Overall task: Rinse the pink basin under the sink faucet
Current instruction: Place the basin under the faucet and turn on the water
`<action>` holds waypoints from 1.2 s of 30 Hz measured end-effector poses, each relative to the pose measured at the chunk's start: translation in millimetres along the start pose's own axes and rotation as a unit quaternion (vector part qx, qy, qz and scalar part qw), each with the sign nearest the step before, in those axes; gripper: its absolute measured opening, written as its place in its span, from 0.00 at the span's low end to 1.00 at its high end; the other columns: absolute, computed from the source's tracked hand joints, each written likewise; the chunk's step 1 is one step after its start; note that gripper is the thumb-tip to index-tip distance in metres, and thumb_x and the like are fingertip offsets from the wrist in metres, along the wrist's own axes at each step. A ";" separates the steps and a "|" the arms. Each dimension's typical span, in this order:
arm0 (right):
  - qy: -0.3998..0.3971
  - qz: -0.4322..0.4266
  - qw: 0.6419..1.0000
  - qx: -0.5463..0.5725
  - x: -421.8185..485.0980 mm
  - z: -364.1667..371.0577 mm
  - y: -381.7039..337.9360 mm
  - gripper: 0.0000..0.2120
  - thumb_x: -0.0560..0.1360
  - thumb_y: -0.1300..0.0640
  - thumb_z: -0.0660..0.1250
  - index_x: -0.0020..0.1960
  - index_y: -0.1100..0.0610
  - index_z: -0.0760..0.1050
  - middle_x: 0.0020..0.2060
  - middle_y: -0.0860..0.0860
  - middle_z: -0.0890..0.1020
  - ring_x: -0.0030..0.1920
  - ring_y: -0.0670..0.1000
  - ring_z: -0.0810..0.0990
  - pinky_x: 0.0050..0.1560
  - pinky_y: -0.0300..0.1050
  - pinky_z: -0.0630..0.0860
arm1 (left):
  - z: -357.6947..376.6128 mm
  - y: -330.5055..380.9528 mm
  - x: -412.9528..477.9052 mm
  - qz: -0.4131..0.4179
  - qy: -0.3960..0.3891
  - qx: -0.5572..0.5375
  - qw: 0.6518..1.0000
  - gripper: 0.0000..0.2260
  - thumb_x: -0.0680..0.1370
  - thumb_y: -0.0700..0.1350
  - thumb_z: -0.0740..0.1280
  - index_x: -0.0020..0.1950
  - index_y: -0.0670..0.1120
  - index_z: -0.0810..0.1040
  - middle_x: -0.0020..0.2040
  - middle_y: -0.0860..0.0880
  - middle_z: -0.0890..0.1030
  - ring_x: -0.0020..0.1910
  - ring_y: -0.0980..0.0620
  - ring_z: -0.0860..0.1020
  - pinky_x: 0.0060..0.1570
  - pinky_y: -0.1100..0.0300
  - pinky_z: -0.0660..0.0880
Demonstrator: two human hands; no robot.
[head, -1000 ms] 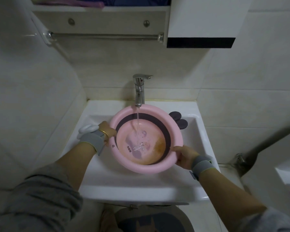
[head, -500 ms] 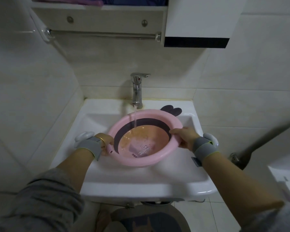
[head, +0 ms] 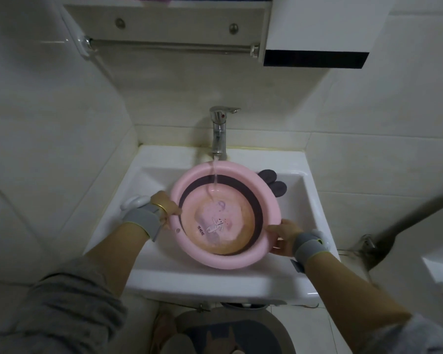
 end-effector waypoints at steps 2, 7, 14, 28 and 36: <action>0.000 0.013 1.000 -0.006 0.1 1.5 0.4 0.22 0.74 0.63 0.68 0.67 0.59 0.69 0.42 0.54 0.77 0.45 0.57 0.78 0.53 0.56 0.76 | -4.5 4.2 -4.7 0.007 -0.003 0.004 1.000 0.21 0.70 0.36 0.70 0.62 0.33 0.73 0.55 0.33 0.80 0.51 0.34 0.82 0.48 0.39 0.80; 0.010 0.009 1.000 -0.018 -2.0 0.2 -9.4 0.23 0.73 0.63 0.69 0.66 0.60 0.70 0.49 0.57 0.79 0.52 0.59 0.77 0.51 0.53 0.77 | -11.6 4.8 -10.3 -0.004 -0.005 -0.022 1.000 0.19 0.72 0.34 0.68 0.63 0.33 0.73 0.46 0.34 0.81 0.41 0.38 0.82 0.35 0.47 0.82; 0.066 -0.076 0.994 -0.038 -12.5 -2.6 -42.2 0.23 0.71 0.64 0.70 0.64 0.63 0.71 0.51 0.60 0.76 0.48 0.60 0.77 0.38 0.52 0.78 | -1.2 -19.3 -14.6 -0.081 -0.032 -0.093 0.992 0.20 0.76 0.34 0.64 0.67 0.33 0.69 0.44 0.36 0.78 0.38 0.41 0.77 0.48 0.47 0.78; 0.055 -0.075 0.994 -0.051 -3.6 -3.8 -4.3 0.25 0.73 0.62 0.69 0.68 0.58 0.67 0.63 0.60 0.76 0.56 0.62 0.77 0.56 0.58 0.77 | 3.2 -10.3 -9.9 -0.009 -0.017 -0.022 1.000 0.19 0.74 0.33 0.68 0.64 0.32 0.72 0.55 0.32 0.80 0.52 0.34 0.81 0.42 0.46 0.79; 0.010 -0.025 1.000 -0.005 -8.3 4.9 -2.2 0.21 0.75 0.64 0.66 0.67 0.64 0.68 0.50 0.59 0.77 0.49 0.59 0.76 0.49 0.56 0.76 | -10.8 -12.1 -8.3 -0.017 -0.012 -0.023 1.000 0.19 0.72 0.34 0.68 0.63 0.32 0.73 0.41 0.36 0.79 0.35 0.41 0.79 0.28 0.52 0.79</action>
Point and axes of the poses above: each hand's wrist, its own x-axis towards the middle knuckle, its own z-axis out of the palm, y = z × x, the point moved 6 cm from there along x, towards the middle knuckle
